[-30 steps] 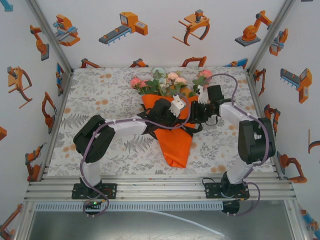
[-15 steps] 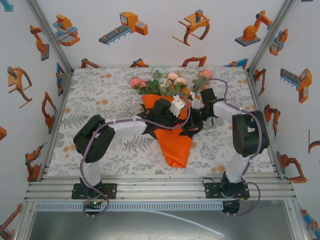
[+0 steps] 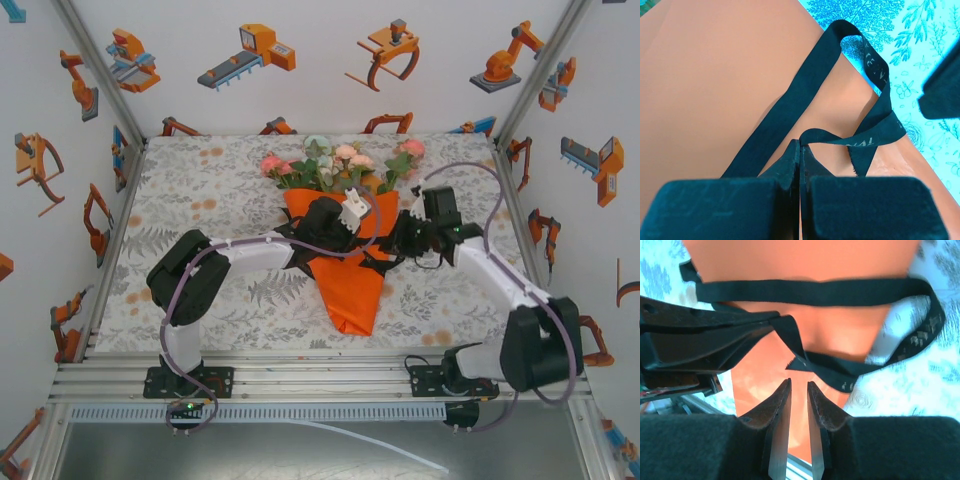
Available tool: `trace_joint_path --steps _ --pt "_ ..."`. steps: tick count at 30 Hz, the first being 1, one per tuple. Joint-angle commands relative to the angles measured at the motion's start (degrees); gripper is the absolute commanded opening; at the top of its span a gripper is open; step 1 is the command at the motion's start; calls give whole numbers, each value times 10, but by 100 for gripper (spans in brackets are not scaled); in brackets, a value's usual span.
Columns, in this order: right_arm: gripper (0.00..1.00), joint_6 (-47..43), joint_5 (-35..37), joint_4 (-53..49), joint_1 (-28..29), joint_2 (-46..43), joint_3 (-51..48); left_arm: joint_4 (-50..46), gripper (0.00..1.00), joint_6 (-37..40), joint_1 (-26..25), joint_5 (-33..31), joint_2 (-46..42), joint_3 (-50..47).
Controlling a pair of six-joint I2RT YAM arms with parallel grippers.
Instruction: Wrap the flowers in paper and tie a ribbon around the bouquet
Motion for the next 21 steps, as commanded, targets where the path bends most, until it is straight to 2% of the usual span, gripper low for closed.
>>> trace_joint_path --steps 1,4,7,13,21 --pt "25 195 128 -5 47 -64 -43 15 1 -14 6 6 1 14" --pt "27 302 184 -20 102 -98 -69 18 1 -19 7 8 5 14" --pt "31 361 213 -6 136 -92 -75 22 1 -27 8 9 8 12" --pt "34 331 255 37 173 -6 -41 27 1 -33 10 20 10 10" --pt "43 326 261 87 178 69 -17 26 1 -34 15 25 9 6"
